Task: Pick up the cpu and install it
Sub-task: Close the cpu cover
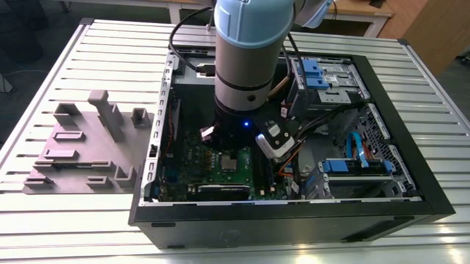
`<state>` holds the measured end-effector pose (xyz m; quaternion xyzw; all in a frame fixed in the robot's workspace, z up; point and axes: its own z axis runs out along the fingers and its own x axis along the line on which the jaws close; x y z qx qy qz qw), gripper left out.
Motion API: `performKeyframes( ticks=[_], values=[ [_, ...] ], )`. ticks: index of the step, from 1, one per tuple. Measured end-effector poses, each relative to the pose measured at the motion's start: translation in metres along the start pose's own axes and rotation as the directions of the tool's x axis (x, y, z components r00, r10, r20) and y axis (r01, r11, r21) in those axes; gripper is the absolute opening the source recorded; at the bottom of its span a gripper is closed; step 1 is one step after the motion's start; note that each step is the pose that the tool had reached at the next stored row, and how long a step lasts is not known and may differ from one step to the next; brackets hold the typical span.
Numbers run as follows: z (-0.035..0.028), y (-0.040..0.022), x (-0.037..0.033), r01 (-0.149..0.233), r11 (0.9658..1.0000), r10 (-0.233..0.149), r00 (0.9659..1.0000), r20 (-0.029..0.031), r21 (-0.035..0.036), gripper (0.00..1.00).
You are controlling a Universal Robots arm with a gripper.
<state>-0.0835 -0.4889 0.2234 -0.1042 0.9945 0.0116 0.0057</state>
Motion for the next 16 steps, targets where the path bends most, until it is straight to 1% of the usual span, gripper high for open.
performKeyframes(
  ticks=[4,11,14,16],
  values=[
    [0.0000,-0.0004,-0.0023,0.021,0.9998,-0.021,0.9998,-0.0005,-0.0003,0.10],
    [0.0001,-0.0004,-0.0024,0.023,0.9997,-0.023,0.9997,-0.0005,-0.0004,0.10],
    [0.0000,-0.0004,-0.0024,0.045,0.9990,-0.045,0.9990,-0.0010,-0.0007,0.10],
    [0.0001,-0.0004,-0.0024,0.065,0.9979,-0.065,0.9979,-0.0014,-0.0010,0.10]
  ],
)
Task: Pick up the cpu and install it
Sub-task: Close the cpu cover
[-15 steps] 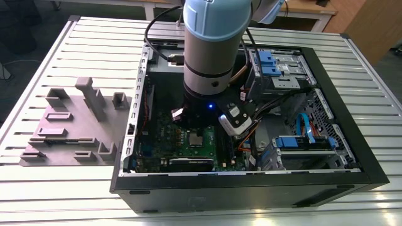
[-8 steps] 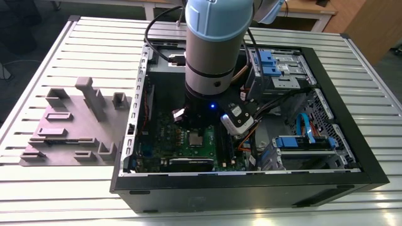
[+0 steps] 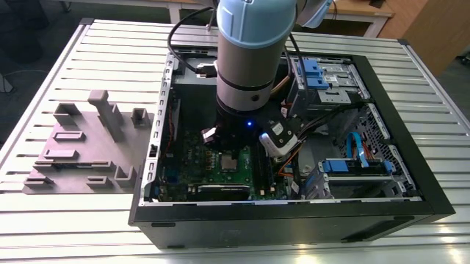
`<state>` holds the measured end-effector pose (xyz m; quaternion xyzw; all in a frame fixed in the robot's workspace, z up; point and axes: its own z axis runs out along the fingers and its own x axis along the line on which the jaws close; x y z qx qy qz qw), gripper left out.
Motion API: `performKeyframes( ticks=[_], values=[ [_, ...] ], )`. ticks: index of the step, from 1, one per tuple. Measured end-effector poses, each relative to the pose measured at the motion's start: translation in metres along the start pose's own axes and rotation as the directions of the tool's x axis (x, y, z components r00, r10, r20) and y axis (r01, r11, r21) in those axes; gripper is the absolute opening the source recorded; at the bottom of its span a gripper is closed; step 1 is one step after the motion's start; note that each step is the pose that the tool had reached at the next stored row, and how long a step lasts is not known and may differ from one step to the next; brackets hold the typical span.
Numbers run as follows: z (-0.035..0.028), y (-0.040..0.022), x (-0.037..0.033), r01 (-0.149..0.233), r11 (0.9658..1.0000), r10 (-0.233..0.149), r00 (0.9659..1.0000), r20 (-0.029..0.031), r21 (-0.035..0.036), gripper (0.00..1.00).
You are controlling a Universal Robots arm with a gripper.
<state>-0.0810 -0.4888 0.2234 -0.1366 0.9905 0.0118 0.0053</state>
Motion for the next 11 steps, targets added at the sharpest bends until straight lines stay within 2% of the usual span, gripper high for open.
performKeyframes(
  ticks=[4,11],
  values=[
    [0.0000,0.0000,-0.0001,0.038,0.9993,-0.038,0.9993,-0.0008,-0.0006,0.10],
    [0.0000,0.0008,-0.0005,0.040,0.9992,-0.040,0.9992,-0.0008,-0.0007,0.10]
  ],
)
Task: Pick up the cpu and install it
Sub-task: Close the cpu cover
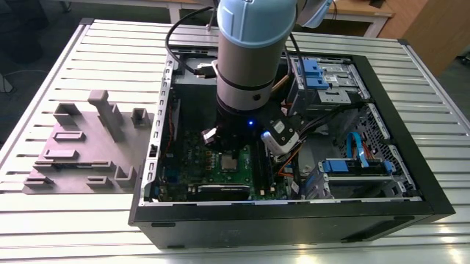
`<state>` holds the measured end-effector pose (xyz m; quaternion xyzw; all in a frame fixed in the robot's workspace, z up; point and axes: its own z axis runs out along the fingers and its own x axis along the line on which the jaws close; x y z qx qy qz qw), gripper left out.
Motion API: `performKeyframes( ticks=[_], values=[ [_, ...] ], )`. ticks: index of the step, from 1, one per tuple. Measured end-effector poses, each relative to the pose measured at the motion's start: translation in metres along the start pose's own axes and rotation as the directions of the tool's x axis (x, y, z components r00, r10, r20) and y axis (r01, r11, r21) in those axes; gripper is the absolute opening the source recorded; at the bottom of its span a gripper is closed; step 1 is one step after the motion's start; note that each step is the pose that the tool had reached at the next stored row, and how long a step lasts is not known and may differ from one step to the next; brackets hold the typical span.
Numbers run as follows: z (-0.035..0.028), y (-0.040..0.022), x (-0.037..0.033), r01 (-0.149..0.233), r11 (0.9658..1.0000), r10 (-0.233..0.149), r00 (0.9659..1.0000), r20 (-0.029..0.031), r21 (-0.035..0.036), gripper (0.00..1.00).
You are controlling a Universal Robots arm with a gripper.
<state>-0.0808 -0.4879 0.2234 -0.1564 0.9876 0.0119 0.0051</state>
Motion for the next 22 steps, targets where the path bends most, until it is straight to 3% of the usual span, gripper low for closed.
performKeyframes(
  ticks=[22],
  values=[
    [0.0005,0.0029,-0.0072,0.000,1.0000,0.000,1.0000,0.0001,-0.0001,0.10]
  ],
)
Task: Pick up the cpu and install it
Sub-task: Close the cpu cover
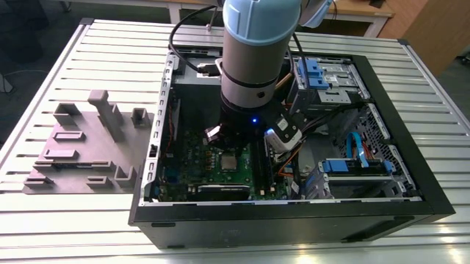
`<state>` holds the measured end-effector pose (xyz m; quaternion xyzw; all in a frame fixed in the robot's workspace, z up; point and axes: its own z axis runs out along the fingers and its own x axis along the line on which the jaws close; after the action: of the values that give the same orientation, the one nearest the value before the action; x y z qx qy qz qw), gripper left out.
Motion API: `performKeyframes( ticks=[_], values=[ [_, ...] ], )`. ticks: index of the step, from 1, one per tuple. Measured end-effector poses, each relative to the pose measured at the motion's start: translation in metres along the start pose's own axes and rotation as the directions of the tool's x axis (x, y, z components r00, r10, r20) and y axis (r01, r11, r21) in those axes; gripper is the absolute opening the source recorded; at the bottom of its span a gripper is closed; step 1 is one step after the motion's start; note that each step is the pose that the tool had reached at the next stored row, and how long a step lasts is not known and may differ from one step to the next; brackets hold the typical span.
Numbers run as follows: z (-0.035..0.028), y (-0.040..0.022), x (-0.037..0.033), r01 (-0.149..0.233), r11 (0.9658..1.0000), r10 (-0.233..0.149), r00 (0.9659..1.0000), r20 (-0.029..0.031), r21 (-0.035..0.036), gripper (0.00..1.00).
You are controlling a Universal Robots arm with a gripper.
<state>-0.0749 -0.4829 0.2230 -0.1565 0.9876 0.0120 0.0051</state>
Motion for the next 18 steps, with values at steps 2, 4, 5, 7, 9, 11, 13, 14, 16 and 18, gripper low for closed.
performKeyframes(
  ticks=[2,4,5,7,9,11,13,14,16,18],
  values=[
    [0.0000,0.0002,-0.0001,0.000,1.0000,0.000,1.0000,-0.0001,0.0001,0.10],
    [0.0000,0.0004,-0.0002,0.000,1.0000,0.000,1.0000,0.0000,0.0000,0.10],
    [0.0000,0.0004,-0.0002,0.000,1.0000,0.000,1.0000,0.0000,0.0000,0.10],
    [0.0000,0.0004,-0.0002,0.000,1.0000,0.000,1.0000,-0.0001,0.0001,0.10],
    [0.0000,0.0004,-0.0003,0.000,1.0000,0.000,1.0000,-0.0001,0.0001,0.10],
    [0.0000,0.0007,-0.0005,0.001,1.0000,-0.001,1.0000,-0.0001,0.0000,0.10],
    [0.0002,0.0005,-0.0022,0.001,1.0000,-0.001,1.0000,-0.0002,0.0000,0.10],
    [0.0003,0.0004,-0.0035,0.001,1.0000,-0.001,1.0000,-0.0001,0.0000,0.10],
    [0.0006,0.0004,-0.0060,0.001,1.0000,-0.001,1.0000,-0.0001,0.0000,0.10],
    [0.0008,0.0005,-0.0087,0.001,1.0000,-0.001,1.0000,-0.0001,0.0000,0.10]
  ],
)
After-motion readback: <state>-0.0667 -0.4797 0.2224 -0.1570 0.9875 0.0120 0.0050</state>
